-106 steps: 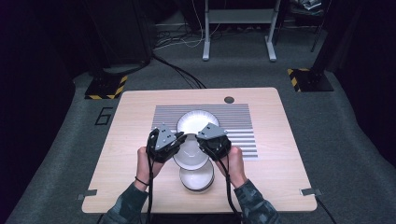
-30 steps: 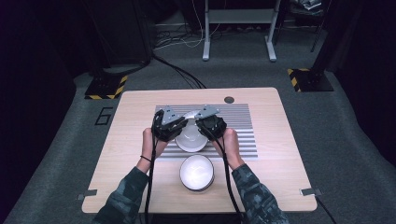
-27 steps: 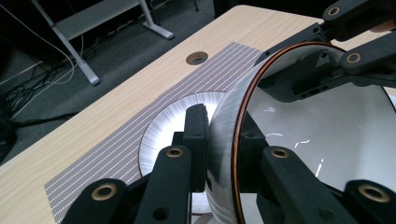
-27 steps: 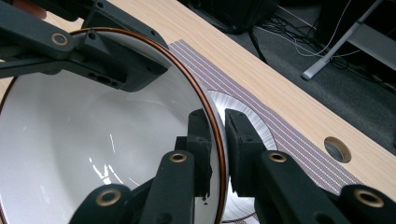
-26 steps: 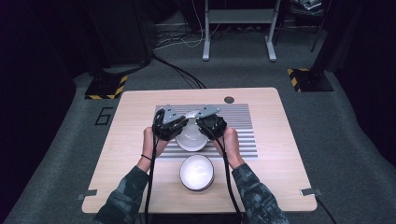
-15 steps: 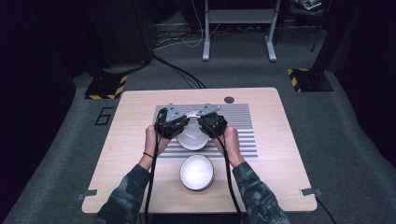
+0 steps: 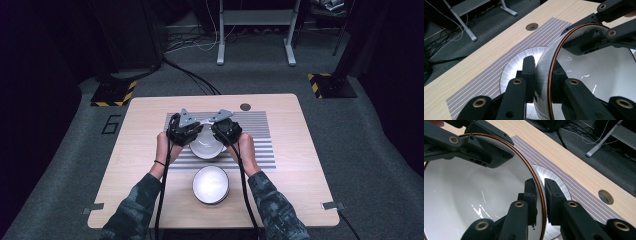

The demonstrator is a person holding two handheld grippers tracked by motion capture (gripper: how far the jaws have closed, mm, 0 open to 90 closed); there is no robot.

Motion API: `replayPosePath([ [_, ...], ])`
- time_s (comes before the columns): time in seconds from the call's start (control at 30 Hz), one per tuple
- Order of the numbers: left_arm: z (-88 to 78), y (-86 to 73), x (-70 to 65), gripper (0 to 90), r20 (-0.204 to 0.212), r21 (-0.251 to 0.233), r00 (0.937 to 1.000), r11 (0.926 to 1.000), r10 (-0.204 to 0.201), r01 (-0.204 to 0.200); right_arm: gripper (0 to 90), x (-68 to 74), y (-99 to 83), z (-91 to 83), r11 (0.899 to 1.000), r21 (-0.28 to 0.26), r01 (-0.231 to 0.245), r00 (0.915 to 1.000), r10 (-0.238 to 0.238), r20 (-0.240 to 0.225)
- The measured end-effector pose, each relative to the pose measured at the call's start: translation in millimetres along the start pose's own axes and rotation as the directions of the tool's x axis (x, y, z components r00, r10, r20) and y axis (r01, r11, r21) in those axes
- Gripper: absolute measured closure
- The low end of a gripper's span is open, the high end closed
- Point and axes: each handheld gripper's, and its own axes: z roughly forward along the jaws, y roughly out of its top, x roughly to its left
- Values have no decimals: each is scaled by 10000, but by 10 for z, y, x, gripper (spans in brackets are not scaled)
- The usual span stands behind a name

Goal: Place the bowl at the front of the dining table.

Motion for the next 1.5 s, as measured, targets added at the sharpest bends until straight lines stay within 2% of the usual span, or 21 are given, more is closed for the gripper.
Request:
replayPosePath([
  [0.37, 82, 10, 43, 785, 39, 86, 10000, 9999, -84, 84, 808, -28, 14, 57, 9998, 192, -64, 9998, 61, 164],
  [0.57, 147, -10, 86, 783, 62, 123, 9994, 9994, -336, 335, 807, -48, 36, 121, 9993, 367, -49, 9997, 41, 240],
  [0.9, 261, -31, 151, 778, 173, 315, 9983, 9980, -548, 543, 809, -86, 38, 230, 9976, 642, -244, 9995, 231, 211],
  [0.93, 274, -31, 159, 778, 169, 368, 9987, 9982, -480, 473, 809, -92, 36, 239, 9975, 668, -236, 9995, 222, 215],
  [1.07, 345, -41, 160, 779, 180, 482, 9984, 9974, -536, 527, 809, -125, 15, 286, 9971, 743, -176, 9996, 157, 255],
  [1.17, 399, -60, 166, 778, 245, 535, 9975, 9965, -658, 645, 809, -140, -10, 319, 9955, 894, -326, 9992, 303, 273],
  [1.23, 438, -72, 172, 778, 294, 582, 9971, 9960, -698, 680, 809, -165, -30, 351, 9958, 891, -228, 9995, 210, 217],
  [1.33, 490, -83, 183, 777, 299, 668, 9968, 9951, -747, 725, 809, -177, -52, 393, 9937, 1040, -411, 9990, 391, 208],
  [1.5, 586, -107, 182, 777, 218, 817, 9961, 9932, -854, 833, 806, -217, -88, 474, 9928, 1112, -435, 9989, 413, 219],
])
